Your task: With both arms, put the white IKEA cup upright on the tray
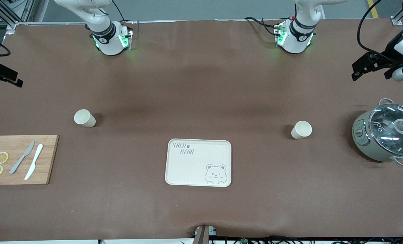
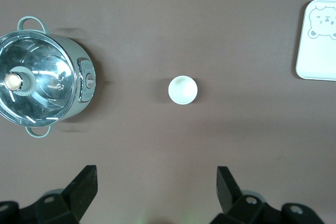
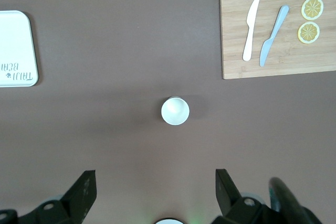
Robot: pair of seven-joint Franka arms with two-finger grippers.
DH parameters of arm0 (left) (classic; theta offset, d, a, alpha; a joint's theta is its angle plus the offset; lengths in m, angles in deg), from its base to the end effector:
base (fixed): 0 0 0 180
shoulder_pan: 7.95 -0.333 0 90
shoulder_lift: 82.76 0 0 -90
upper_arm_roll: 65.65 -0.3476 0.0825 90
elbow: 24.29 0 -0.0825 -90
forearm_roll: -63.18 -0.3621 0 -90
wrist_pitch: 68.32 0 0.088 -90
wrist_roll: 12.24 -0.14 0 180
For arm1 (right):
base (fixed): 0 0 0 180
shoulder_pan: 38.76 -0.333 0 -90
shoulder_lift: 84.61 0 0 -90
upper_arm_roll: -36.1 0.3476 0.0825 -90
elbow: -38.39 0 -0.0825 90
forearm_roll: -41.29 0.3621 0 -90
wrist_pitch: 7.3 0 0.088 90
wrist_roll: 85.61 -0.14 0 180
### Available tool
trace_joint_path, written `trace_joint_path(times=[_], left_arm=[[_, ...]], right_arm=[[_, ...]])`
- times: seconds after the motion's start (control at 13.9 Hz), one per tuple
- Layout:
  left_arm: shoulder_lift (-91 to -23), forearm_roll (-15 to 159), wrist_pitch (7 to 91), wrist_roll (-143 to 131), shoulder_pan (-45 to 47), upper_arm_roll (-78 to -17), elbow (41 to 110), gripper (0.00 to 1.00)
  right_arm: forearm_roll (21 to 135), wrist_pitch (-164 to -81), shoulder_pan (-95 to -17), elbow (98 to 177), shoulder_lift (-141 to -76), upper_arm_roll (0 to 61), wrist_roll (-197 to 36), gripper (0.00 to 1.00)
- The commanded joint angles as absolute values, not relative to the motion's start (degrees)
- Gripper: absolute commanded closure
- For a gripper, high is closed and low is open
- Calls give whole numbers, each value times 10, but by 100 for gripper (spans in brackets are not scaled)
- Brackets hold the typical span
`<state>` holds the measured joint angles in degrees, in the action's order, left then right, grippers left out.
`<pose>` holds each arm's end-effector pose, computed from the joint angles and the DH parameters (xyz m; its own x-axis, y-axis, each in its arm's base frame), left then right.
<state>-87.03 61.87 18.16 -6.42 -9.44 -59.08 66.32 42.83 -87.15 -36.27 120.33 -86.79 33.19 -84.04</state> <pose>0.4991 -0.0436 0.6513 0.9999 0.0146 0.0052 0.0147 -0.9994 -0.0310 0.5228 -0.0446 0.6503 0.9954 -0.0619 -0.0736 -0.0641 -0.9976 -0.0268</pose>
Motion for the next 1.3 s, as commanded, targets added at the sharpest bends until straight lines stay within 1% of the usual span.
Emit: trace_joint_path(times=[0.0,0.36,0.87,0.94,1.23], left_arm=[[-864,613,170,-65,-97,-587,650,0],[-855,613,170,-67,-101,-589,643,0],[-772,613,188,-60,-99,-591,641,0],[-767,613,206,-59,-99,-591,654,0],[-784,614,326,-57,-109,-589,771,0]], right_arm=[[435,-868,-366,1202,-865,337,-837,0],[434,-890,-364,1241,-839,337,-836,0],[438,-886,-355,1226,-848,335,-838,0],[438,-886,-355,1226,-848,335,-838,0],[439,-887,-352,1222,-852,334,-838,0]])
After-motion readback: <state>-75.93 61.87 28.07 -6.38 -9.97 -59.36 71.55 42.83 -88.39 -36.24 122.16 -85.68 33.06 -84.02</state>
